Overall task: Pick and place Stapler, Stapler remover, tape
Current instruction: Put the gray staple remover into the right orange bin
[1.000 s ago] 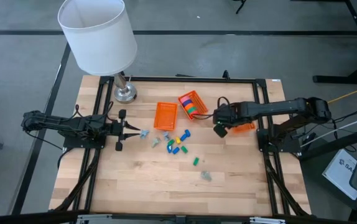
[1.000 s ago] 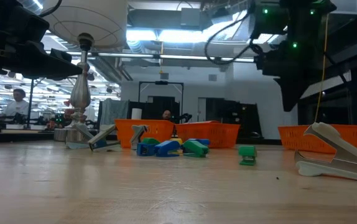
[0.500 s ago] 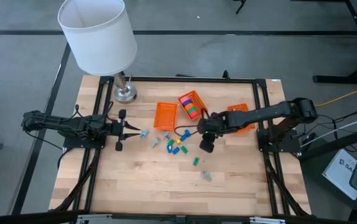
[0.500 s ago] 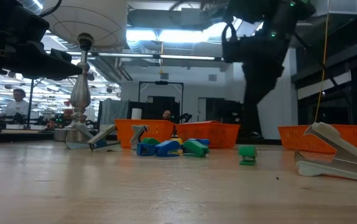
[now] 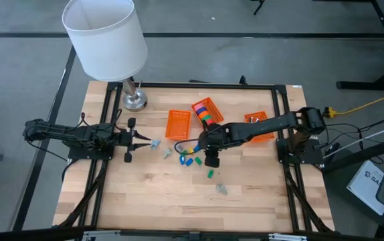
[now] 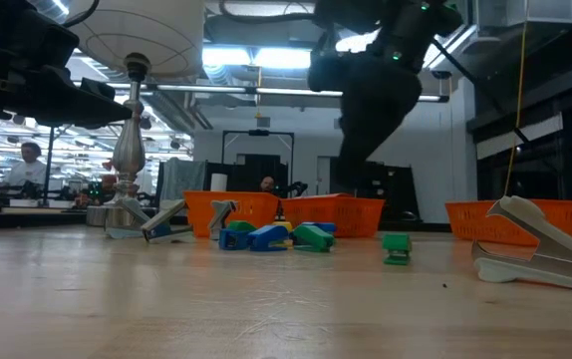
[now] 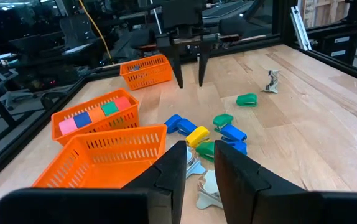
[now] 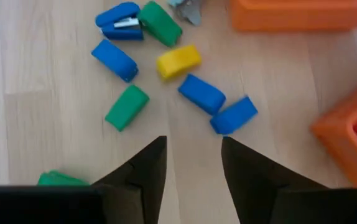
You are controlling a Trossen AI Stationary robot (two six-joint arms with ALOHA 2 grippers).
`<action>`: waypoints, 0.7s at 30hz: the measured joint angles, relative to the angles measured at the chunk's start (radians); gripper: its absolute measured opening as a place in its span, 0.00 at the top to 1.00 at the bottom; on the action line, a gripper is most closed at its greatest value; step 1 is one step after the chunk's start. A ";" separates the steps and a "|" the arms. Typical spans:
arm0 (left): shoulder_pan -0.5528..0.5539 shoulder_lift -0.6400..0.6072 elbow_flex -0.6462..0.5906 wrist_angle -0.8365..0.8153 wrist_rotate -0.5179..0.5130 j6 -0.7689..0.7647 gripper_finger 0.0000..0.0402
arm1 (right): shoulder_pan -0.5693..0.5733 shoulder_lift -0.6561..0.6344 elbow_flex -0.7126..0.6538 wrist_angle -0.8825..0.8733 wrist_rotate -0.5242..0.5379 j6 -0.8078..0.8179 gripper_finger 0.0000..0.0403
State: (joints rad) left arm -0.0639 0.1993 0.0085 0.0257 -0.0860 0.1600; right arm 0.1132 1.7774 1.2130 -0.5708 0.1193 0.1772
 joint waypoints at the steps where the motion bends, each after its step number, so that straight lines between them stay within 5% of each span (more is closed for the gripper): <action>1: 0.000 0.000 0.000 0.000 0.000 0.000 0.81 | 0.003 0.010 0.009 0.000 0.000 -0.014 0.61; 8: 0.000 0.000 0.000 0.000 0.000 0.000 0.81 | 0.052 0.032 0.026 -0.019 -0.048 -0.106 0.61; 21: 0.000 0.000 0.000 0.000 0.000 0.000 0.81 | 0.166 0.027 0.027 -0.057 -0.296 0.081 0.61</action>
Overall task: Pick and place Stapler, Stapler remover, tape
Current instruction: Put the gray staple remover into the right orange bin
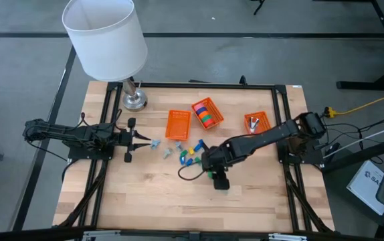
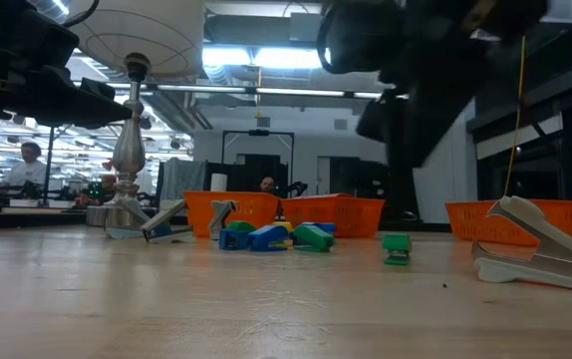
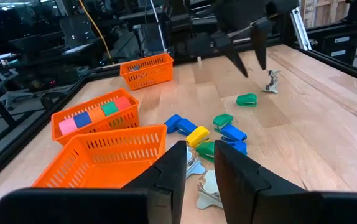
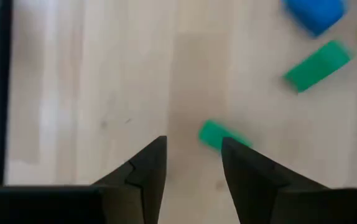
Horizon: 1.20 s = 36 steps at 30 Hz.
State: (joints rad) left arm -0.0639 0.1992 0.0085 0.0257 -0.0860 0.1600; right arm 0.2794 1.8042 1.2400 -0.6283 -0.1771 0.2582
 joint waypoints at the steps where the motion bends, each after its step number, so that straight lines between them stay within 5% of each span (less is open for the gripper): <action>1: 0.000 0.000 0.000 0.000 0.000 0.000 0.81 | 0.009 0.000 0.000 -0.014 -0.006 0.012 0.61; 20: 0.000 0.000 0.000 0.000 0.000 0.000 0.80 | 0.137 -0.066 -0.030 -0.119 -0.104 0.154 0.61; 36: 0.000 0.000 0.000 0.000 0.000 0.000 0.81 | 0.119 -0.066 -0.163 0.067 -0.090 0.161 0.61</action>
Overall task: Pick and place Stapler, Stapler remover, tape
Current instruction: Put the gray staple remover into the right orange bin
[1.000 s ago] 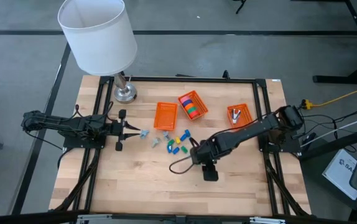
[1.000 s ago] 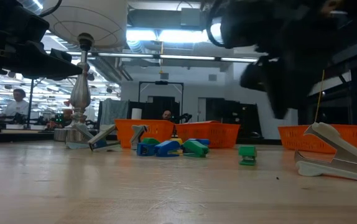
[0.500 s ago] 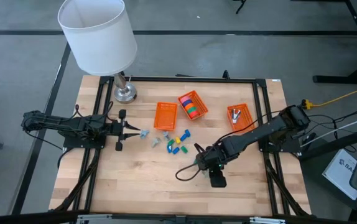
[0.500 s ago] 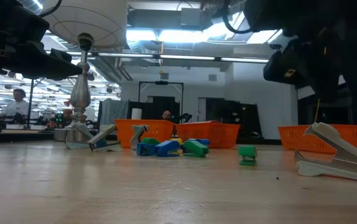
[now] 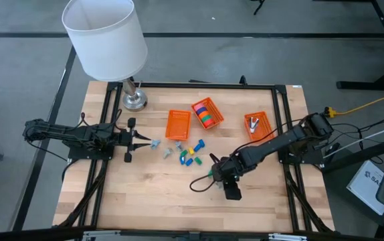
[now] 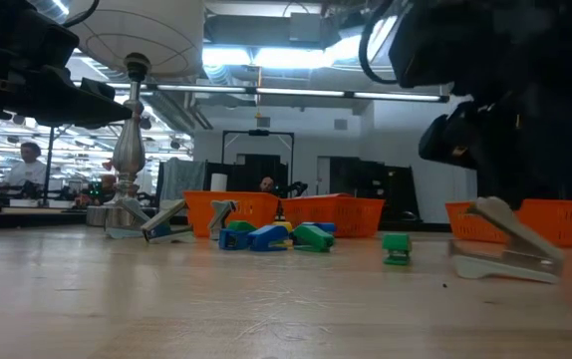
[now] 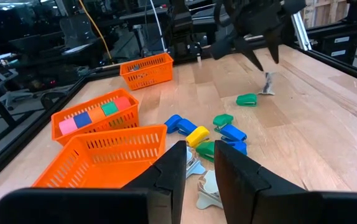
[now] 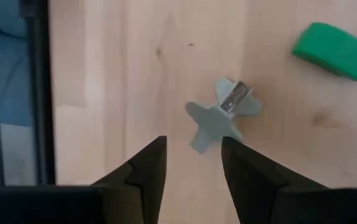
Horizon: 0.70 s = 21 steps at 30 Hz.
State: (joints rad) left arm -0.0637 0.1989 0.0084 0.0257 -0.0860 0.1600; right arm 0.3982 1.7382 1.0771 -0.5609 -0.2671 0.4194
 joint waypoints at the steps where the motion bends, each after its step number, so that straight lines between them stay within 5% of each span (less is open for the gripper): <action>1: 0.000 0.000 0.000 0.000 0.000 0.000 0.81 | -0.002 0.000 -0.005 0.004 0.006 0.005 0.61; 15: 0.000 0.000 0.000 0.000 0.000 0.000 0.80 | -0.009 -0.013 0.016 -0.008 0.040 -0.006 0.61; 21: 0.000 0.000 0.000 0.000 0.000 0.000 0.81 | -0.029 -0.033 0.017 -0.009 0.178 -0.009 0.61</action>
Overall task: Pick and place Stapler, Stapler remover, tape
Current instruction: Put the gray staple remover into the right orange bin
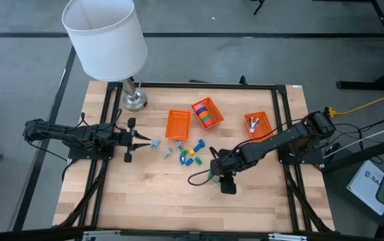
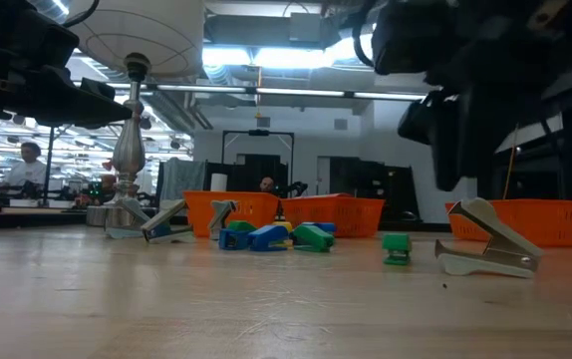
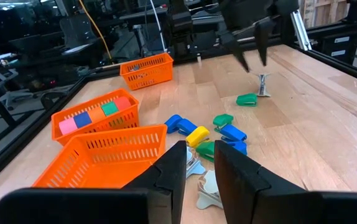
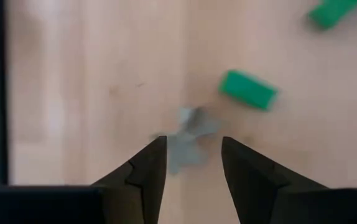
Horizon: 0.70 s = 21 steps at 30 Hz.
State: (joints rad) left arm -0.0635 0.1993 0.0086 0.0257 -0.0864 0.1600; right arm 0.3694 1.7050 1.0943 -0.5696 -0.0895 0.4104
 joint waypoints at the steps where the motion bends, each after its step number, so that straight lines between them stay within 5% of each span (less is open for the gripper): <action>1: 0.000 0.000 0.000 0.000 0.000 0.000 0.81 | -0.005 0.000 0.000 -0.001 0.002 -0.005 0.61; 21: 0.000 0.000 0.000 0.000 0.000 0.000 0.81 | -0.015 0.024 -0.005 -0.023 -0.062 -0.024 0.61</action>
State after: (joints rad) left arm -0.0639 0.1993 0.0083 0.0257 -0.0864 0.1603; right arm 0.3542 1.7286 1.0895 -0.5923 -0.1510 0.3864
